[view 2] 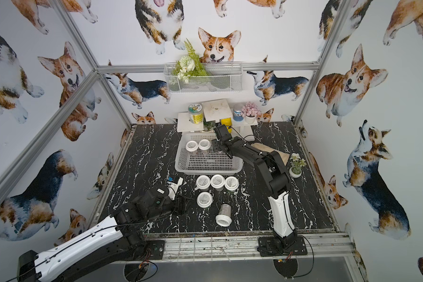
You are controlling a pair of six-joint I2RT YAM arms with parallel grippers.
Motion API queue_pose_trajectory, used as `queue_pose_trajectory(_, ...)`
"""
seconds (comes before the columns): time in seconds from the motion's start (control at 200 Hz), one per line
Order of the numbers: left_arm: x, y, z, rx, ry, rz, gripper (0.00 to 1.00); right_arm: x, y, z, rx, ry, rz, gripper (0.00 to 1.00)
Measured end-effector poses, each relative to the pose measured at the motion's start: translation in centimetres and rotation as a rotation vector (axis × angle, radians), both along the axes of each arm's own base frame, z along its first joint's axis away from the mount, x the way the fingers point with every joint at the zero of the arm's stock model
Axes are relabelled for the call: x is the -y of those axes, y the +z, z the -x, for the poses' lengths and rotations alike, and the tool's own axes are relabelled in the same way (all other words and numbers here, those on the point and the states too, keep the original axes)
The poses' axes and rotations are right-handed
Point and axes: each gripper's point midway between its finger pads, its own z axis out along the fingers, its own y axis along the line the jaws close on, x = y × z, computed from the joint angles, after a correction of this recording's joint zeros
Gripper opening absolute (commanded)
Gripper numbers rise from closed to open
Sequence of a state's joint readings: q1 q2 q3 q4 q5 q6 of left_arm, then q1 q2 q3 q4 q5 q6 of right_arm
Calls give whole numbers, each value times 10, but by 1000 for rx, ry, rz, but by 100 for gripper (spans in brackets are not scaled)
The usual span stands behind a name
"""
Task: Put the yogurt in the basket
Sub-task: Place the yogurt in the basket.
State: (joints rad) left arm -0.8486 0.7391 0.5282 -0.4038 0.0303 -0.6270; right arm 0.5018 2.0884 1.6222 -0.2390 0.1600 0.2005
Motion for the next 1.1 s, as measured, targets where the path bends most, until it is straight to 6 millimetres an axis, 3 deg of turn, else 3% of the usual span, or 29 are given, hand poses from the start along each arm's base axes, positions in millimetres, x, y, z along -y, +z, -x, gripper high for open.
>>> queue_pose_trajectory(0.455, 0, 0, 0, -1, 0, -1, 68, 0, -5, 11, -29, 19, -8, 69)
queue_pose_trajectory(1.101, 0, 0, 0, -1, 0, -1, 68, 4, -6, 4, -26, 13, -19, 68)
